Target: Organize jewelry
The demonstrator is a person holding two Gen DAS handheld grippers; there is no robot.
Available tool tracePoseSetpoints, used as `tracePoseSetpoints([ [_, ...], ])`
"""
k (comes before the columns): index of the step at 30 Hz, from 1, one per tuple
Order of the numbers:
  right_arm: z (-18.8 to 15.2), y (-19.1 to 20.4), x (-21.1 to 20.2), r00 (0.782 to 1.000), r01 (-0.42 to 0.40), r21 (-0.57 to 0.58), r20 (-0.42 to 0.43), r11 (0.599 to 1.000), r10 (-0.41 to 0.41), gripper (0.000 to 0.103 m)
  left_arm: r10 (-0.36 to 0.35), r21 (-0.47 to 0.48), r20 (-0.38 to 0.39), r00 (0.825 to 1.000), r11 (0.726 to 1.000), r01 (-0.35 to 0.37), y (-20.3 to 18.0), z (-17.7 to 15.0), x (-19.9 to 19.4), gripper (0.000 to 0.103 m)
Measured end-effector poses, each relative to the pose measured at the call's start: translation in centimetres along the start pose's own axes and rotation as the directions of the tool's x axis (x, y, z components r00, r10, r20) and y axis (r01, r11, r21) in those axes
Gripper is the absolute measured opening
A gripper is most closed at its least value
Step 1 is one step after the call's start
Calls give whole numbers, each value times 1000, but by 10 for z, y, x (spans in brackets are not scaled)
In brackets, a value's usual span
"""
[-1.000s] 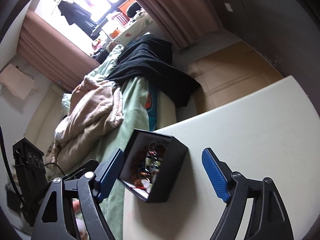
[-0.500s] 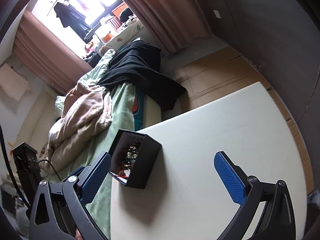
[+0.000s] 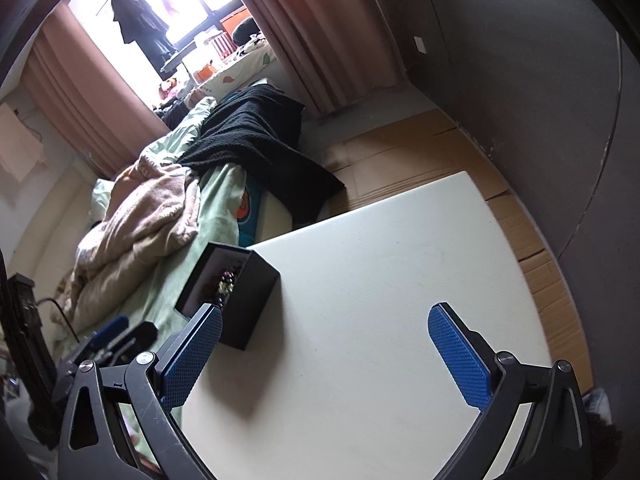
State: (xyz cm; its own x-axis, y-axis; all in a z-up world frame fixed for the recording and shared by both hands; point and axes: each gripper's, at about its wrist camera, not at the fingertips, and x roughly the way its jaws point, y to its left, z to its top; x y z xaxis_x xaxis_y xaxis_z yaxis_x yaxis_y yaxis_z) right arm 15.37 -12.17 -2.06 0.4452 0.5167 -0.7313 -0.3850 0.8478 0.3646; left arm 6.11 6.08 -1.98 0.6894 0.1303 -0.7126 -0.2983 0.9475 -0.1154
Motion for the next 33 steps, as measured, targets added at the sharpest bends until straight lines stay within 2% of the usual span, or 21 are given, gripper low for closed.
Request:
tracePoseSetpoints([
  [13, -15, 3, -40, 998, 50, -65, 52, 997, -46, 103, -4, 50, 84, 996, 999, 0, -18, -12, -33, 102],
  [17, -17, 7, -41, 997, 63, -75, 50, 995, -60, 103, -26, 43, 90, 996, 999, 22, -19, -12, -38, 102],
  [20, -17, 8, -40, 996, 77, -73, 56, 994, -73, 103, -13, 46, 98, 995, 999, 9, -19, -13, -40, 102],
  [33, -17, 15, -37, 998, 51, -54, 42, 997, -49, 103, -4, 22, 102, 995, 1000, 1, -10, -12, -43, 102],
])
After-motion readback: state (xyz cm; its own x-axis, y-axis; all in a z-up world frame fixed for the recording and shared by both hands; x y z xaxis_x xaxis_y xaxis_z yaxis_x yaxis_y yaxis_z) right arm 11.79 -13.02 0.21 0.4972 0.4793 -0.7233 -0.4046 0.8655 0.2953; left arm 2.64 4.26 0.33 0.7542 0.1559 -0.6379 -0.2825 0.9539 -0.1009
